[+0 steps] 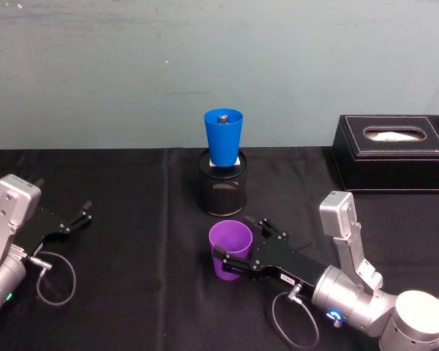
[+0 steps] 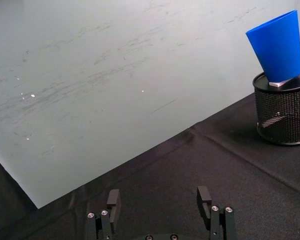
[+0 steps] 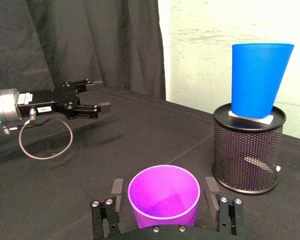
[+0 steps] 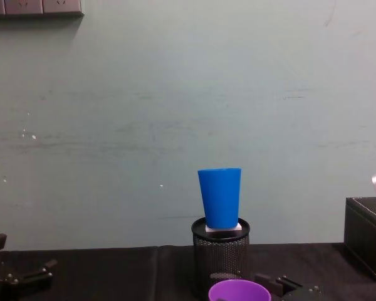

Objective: Pick up one cup with a gripper and tap it against the other cup.

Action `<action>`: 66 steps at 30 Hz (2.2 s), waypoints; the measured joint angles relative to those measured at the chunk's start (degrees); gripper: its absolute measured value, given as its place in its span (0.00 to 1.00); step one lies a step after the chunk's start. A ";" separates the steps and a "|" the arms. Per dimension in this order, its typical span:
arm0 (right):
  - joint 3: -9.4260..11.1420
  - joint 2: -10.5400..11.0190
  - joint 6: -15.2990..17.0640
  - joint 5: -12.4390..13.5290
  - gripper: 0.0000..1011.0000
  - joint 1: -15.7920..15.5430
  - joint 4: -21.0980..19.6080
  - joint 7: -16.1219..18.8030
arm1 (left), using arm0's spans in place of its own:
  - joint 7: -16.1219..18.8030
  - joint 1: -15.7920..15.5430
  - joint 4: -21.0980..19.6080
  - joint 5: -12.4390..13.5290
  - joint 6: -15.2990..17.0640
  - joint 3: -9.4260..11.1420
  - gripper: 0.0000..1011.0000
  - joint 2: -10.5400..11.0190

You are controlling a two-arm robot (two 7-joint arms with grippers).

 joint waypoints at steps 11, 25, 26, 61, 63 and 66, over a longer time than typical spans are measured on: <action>0.15 0.51 -0.87 -0.41 0.99 -0.43 -2.21 -0.03 | 0.00 0.00 0.00 0.00 0.00 0.00 0.99 0.00; 4.72 -0.21 -2.83 -4.51 0.99 -3.82 -10.05 -10.62 | 0.00 0.00 0.00 0.00 0.00 0.00 0.99 0.00; 5.41 -0.60 -2.26 -6.01 0.99 -4.45 -10.65 -13.56 | 0.00 0.00 0.00 0.00 0.00 0.00 0.99 0.00; 12.19 -7.66 2.73 -16.10 0.99 -10.00 -9.95 -33.85 | 0.00 0.00 0.00 0.00 0.00 0.00 0.99 0.00; 12.18 -7.64 2.72 -16.10 0.99 -9.98 -9.94 -33.83 | 0.00 0.00 0.00 0.00 0.00 0.00 0.99 0.00; 12.16 -7.62 2.72 -16.08 0.99 -9.95 -9.93 -33.80 | 0.00 0.00 0.00 0.00 0.00 0.00 0.99 0.00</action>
